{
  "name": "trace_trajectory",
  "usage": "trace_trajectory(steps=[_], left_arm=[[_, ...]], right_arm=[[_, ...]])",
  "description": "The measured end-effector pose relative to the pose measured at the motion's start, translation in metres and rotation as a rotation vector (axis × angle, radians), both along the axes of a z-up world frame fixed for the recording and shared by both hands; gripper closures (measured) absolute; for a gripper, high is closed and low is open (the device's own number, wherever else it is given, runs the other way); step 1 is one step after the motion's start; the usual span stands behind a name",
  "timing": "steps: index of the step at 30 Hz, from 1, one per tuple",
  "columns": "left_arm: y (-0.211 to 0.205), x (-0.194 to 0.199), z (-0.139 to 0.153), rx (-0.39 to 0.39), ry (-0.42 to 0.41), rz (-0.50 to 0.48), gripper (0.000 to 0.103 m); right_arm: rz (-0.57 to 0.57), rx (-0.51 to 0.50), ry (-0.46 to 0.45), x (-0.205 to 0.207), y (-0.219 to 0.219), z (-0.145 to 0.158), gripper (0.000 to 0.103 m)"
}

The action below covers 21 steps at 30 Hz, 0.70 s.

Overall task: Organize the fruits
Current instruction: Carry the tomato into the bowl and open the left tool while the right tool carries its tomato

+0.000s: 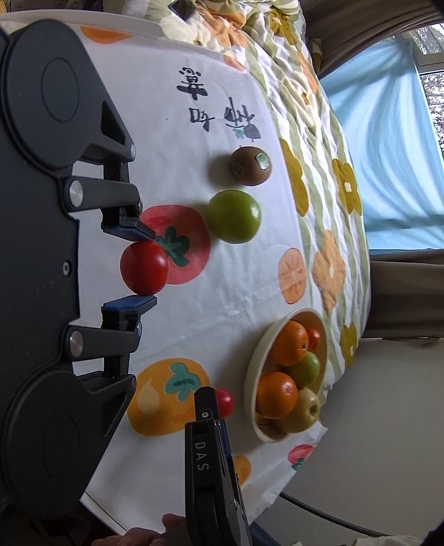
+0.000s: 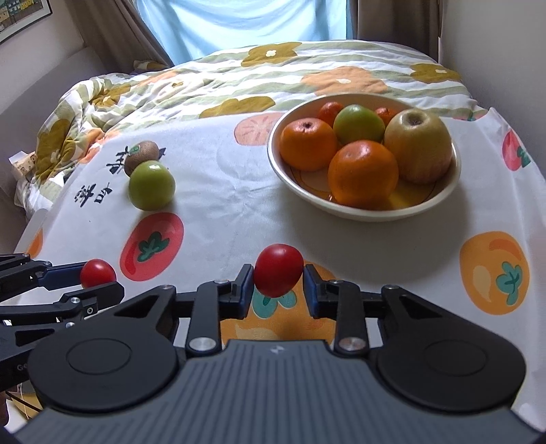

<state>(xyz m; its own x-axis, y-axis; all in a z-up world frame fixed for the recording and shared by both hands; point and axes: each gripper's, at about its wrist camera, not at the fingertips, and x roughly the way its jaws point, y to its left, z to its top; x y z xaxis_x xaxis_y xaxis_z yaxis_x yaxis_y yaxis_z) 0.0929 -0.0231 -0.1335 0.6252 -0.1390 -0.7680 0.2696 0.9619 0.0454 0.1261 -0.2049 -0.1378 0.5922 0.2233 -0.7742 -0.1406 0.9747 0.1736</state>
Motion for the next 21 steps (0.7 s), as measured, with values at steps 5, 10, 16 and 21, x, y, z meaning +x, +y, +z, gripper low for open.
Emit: trace_trajectory(steps=[5,10,16,21], left_arm=[[-0.004,0.000,0.029,-0.019,-0.048,-0.002,0.066],[-0.011,0.009,0.050,-0.027,-0.101,-0.017,0.066],[-0.026,0.026,0.069,-0.025,-0.132,-0.044,0.066],[-0.042,0.045,0.082,-0.025,-0.156,-0.028,0.066]], right_arm=[[-0.005,-0.001,-0.027,-0.005,-0.006,0.026,0.057],[-0.023,0.010,-0.066,-0.005,-0.018,0.052,0.057],[-0.045,0.028,-0.094,0.008,-0.035,0.074,0.057],[-0.027,0.031,-0.110,0.029,-0.051,0.089,0.057]])
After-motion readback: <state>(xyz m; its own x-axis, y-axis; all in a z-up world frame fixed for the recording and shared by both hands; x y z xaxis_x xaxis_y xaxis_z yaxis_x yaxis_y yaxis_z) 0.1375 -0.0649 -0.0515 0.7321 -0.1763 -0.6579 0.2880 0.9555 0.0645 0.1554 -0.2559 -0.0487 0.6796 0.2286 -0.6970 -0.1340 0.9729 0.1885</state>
